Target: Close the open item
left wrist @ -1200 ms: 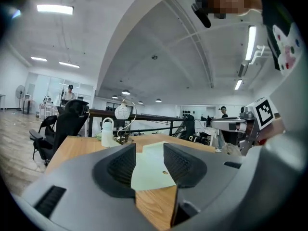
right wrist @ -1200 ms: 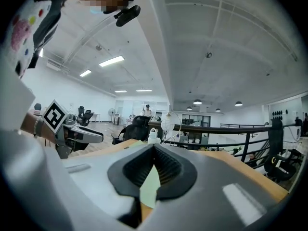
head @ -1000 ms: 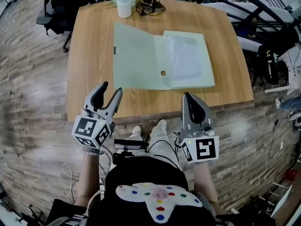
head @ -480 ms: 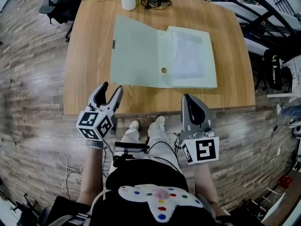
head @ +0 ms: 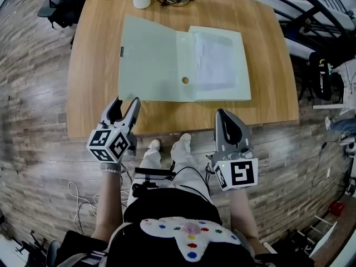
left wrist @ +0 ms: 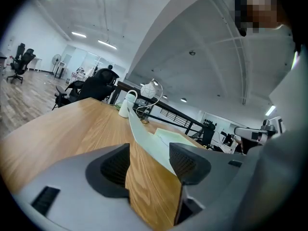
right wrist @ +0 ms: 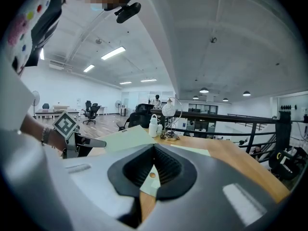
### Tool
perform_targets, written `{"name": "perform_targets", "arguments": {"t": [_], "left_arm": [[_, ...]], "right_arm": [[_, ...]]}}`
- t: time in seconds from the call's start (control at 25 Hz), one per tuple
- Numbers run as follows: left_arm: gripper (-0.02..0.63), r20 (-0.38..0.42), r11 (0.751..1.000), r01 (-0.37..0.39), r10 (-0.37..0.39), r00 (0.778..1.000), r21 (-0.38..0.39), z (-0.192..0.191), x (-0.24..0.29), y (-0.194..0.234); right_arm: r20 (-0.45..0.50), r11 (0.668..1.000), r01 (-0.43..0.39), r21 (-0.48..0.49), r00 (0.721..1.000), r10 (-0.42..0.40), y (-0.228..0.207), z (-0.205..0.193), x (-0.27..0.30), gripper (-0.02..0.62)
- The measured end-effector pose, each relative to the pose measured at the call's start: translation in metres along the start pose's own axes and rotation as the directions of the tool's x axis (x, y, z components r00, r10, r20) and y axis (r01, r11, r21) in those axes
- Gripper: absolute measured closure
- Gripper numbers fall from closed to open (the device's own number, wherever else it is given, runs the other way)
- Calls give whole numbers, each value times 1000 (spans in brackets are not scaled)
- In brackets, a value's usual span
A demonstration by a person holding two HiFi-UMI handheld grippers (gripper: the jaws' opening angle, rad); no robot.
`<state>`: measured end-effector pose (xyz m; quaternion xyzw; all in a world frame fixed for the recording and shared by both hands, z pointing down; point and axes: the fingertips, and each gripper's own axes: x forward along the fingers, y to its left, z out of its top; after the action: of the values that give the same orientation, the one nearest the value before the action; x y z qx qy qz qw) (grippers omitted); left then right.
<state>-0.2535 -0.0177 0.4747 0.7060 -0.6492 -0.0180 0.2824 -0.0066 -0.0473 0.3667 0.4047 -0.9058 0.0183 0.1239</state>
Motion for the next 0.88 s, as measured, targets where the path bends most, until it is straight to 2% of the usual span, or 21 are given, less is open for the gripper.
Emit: {"name": "perform_targets", "arguments": {"t": [0.2, 0.36, 0.44, 0.6, 0.72, 0.88], "left_arm": [[375, 12, 1000, -3, 2, 1000, 19, 6, 10, -7], [490, 32, 999, -28, 28, 999, 21, 11, 11, -11], [512, 38, 999, -34, 33, 999, 24, 13, 12, -14], [515, 44, 999, -48, 47, 998, 24, 15, 13, -21], [518, 45, 998, -54, 52, 998, 34, 19, 14, -24], [522, 46, 997, -53, 51, 998, 52, 24, 15, -33]], "right_arm": [[-8, 1000, 22, 16, 1000, -22, -15, -13, 2, 586], [-20, 998, 52, 36, 999, -51, -31, -26, 3, 586], [-21, 996, 69, 57, 997, -68, -40, -30, 4, 588], [-48, 994, 83, 66, 996, -80, -60, -42, 7, 478], [-70, 992, 103, 75, 993, -98, -77, -54, 12, 443], [-103, 984, 141, 108, 986, -129, -103, -75, 16, 436]]}}
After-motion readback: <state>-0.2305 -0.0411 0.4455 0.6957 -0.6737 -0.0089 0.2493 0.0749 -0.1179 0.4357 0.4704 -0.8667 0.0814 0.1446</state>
